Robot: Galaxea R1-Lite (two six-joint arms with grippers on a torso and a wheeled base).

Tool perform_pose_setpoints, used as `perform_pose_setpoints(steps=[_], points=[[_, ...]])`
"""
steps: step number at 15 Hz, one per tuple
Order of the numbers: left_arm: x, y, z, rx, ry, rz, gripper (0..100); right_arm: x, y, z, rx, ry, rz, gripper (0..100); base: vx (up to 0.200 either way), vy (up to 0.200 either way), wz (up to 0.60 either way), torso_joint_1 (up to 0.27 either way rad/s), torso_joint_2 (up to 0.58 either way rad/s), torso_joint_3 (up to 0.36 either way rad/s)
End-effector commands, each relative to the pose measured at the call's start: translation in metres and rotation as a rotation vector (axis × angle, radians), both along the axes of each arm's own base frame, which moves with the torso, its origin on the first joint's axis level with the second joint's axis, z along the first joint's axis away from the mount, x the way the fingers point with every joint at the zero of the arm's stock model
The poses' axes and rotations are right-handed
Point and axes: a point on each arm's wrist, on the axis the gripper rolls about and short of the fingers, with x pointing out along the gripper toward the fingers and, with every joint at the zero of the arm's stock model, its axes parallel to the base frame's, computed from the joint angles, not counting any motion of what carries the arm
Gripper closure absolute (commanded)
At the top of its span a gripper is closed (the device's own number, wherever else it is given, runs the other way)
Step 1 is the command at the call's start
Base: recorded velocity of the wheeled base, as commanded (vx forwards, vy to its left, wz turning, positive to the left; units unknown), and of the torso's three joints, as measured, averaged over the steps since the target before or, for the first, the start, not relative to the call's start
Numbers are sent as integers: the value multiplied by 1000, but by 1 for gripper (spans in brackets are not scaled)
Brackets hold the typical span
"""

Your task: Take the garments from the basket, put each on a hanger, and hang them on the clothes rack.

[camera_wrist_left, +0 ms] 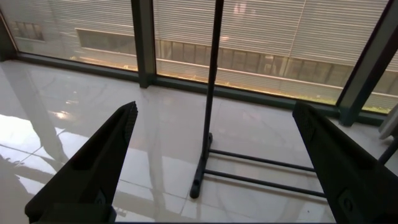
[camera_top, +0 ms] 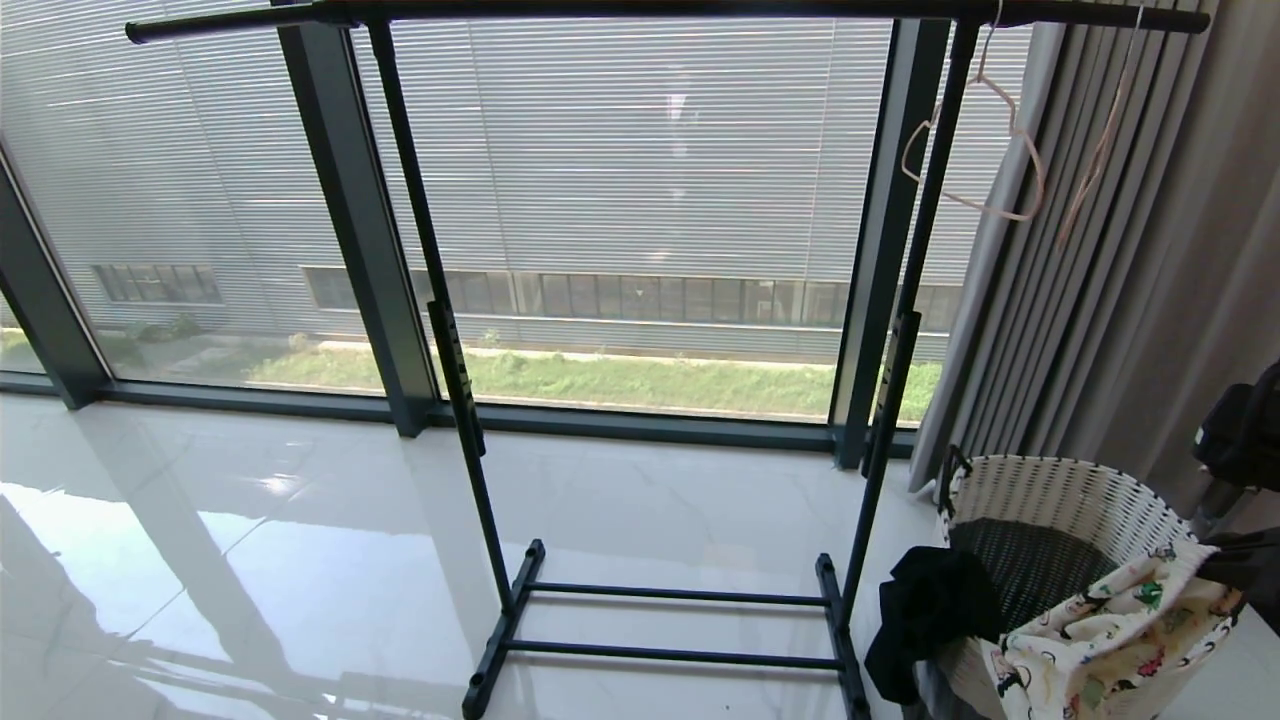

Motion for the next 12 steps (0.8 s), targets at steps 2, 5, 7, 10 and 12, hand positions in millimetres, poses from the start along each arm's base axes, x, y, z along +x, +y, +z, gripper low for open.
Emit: perform_pose_setpoints(steps=[2,5,7,10,12], points=[[0,0,0,0,-1,1,0,-2,3,4,6,-18,28,100,-200,0,0,0,2,0],[0,0,0,3,0,1,0,-2,5,4,4,-16,38,100,-200,0,0,1,1,1],[0,0,0,31,2,-15,0,-2,7,4,7,-13,52,100,-100,0,0,4,1,-1],[0,-1,0,48,3,-29,0,-3,12,4,18,-9,79,100,0,0,0,0,0,0],[0,-1,0,62,4,-42,0,-4,17,7,57,-11,95,100,0,0,0,0,0,0]])
